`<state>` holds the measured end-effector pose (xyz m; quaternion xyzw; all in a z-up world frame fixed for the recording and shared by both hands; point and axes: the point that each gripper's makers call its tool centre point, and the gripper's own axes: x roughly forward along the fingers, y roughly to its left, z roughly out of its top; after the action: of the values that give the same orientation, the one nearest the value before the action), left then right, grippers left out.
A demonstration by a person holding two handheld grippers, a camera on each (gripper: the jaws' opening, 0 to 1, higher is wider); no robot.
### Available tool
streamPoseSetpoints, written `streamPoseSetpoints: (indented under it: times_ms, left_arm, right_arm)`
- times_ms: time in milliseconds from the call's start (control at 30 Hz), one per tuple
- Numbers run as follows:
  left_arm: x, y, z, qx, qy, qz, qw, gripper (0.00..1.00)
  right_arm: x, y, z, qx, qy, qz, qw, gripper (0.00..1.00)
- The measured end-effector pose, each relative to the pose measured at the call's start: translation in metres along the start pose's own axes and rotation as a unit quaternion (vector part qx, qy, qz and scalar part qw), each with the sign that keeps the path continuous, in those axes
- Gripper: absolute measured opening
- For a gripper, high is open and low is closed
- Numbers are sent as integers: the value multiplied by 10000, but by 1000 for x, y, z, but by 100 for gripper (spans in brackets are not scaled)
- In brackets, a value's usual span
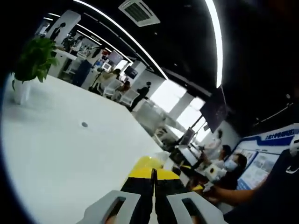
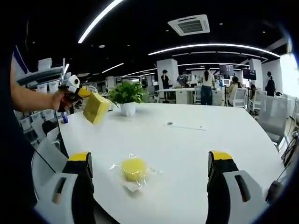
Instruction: Compare the silicone blocks by pressing each to a similar depth, holding the contact briefly, and releasing to observe deformation and rebound differences across the visible hardness samples.
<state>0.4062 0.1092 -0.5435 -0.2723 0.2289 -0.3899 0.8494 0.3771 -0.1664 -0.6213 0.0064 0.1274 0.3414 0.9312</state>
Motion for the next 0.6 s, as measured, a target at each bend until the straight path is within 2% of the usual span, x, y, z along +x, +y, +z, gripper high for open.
streamPoseSetpoints:
  times_ms: [133, 333, 600]
  left_arm:
    - [2, 16, -6, -179, 8, 86, 9998, 0]
    - [7, 37, -23, -425, 160, 206, 9988, 0]
    - [8, 63, -40, -729, 213, 338, 9965, 0]
  right_arm:
    - [-1, -1, -5, 26, 48, -9, 10000, 96]
    - [-3, 1, -15, 21, 72, -26, 10000, 96]
    - [-4, -5, -35, 133, 284, -129, 9994, 96]
